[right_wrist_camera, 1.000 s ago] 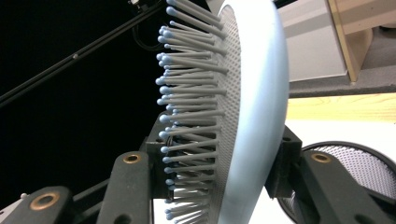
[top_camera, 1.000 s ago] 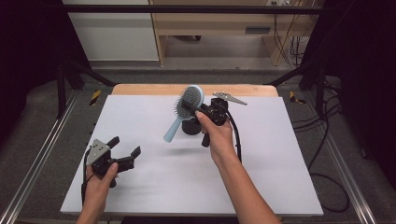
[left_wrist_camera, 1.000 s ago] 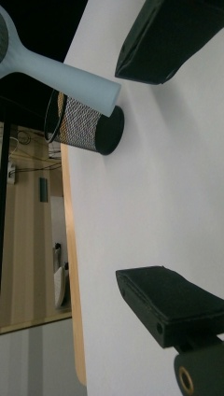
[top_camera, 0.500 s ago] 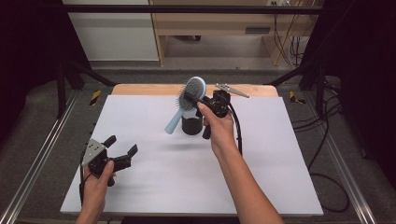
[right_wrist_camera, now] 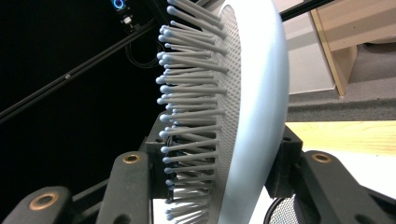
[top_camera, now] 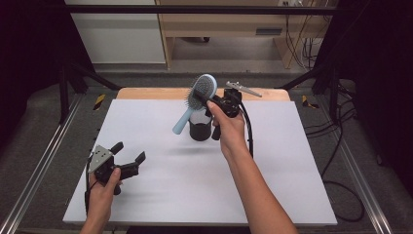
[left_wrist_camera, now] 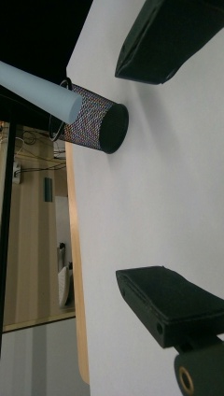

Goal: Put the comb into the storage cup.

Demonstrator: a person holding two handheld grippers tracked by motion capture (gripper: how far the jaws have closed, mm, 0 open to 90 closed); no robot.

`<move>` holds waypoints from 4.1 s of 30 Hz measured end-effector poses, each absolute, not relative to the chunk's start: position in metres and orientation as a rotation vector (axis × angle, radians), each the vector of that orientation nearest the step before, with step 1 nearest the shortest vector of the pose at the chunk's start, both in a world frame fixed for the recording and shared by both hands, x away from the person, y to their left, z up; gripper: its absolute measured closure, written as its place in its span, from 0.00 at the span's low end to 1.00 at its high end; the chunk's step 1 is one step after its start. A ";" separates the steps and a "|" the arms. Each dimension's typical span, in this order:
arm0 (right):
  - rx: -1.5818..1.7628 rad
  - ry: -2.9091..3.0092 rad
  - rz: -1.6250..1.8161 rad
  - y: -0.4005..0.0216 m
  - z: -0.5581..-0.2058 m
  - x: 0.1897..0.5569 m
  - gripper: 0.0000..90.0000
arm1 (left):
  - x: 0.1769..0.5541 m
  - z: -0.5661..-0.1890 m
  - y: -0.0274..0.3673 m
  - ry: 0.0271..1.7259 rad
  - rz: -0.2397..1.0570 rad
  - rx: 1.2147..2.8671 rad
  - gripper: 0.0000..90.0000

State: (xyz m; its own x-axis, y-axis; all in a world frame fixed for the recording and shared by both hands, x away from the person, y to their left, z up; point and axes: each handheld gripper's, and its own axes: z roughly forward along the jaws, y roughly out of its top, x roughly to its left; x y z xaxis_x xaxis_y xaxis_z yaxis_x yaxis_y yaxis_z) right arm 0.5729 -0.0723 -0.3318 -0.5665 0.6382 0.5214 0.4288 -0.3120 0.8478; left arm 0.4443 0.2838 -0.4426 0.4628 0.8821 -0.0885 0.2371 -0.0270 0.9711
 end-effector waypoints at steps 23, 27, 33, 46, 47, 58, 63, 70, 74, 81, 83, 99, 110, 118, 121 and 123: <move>1.427 1.614 1.987 -0.089 -0.320 0.599 0.60 | 0.446 -0.444 0.285 1.010 0.698 1.547 0.05; 1.433 1.585 1.984 -0.093 -0.320 0.603 0.60 | 0.446 -0.444 0.286 1.007 0.698 1.548 0.05; 1.468 1.544 1.985 -0.100 -0.322 0.608 0.60 | 0.446 -0.444 0.286 1.005 0.698 1.550 0.05; 1.501 1.433 1.992 -0.118 -0.324 0.614 0.60 | 0.446 -0.444 0.285 0.999 0.695 1.554 0.05; 1.502 1.431 1.988 -0.119 -0.324 0.614 0.60 | 0.446 -0.444 0.285 0.999 0.694 1.554 0.05; 1.487 1.378 1.957 -0.128 -0.322 0.613 0.59 | 0.446 -0.444 0.285 0.996 0.695 1.554 0.05; 1.476 1.367 1.946 -0.130 -0.319 0.613 0.59 | 0.446 -0.444 0.285 0.991 0.693 1.555 0.05; 1.448 1.367 1.929 -0.132 -0.311 0.612 0.59 | 0.445 -0.444 0.284 0.987 0.690 1.556 0.04; 1.443 1.377 1.906 -0.131 -0.311 0.613 0.59 | 0.445 -0.444 0.284 0.986 0.689 1.555 0.04; 1.433 1.401 1.871 -0.129 -0.312 0.613 0.59 | 0.445 -0.444 0.284 0.986 0.688 1.555 0.04; 1.433 1.406 1.868 -0.129 -0.312 0.613 0.59 | 0.445 -0.444 0.284 0.985 0.688 1.554 0.04; 1.399 1.484 1.791 -0.119 -0.314 0.612 0.59 | 0.445 -0.443 0.285 0.985 0.689 1.548 0.03; 1.384 1.540 1.742 -0.110 -0.317 0.613 0.59 | 0.445 -0.443 0.285 0.984 0.688 1.544 0.03; 1.378 1.582 1.711 -0.104 -0.321 0.612 0.59 | 0.445 -0.443 0.286 0.982 0.691 1.545 0.03; 1.373 1.592 1.705 -0.104 -0.323 0.612 0.58 | 0.445 -0.443 0.286 0.984 0.691 1.546 0.03; 1.373 1.602 1.704 -0.104 -0.324 0.612 0.58 | 0.445 -0.443 0.286 0.982 0.691 1.545 0.03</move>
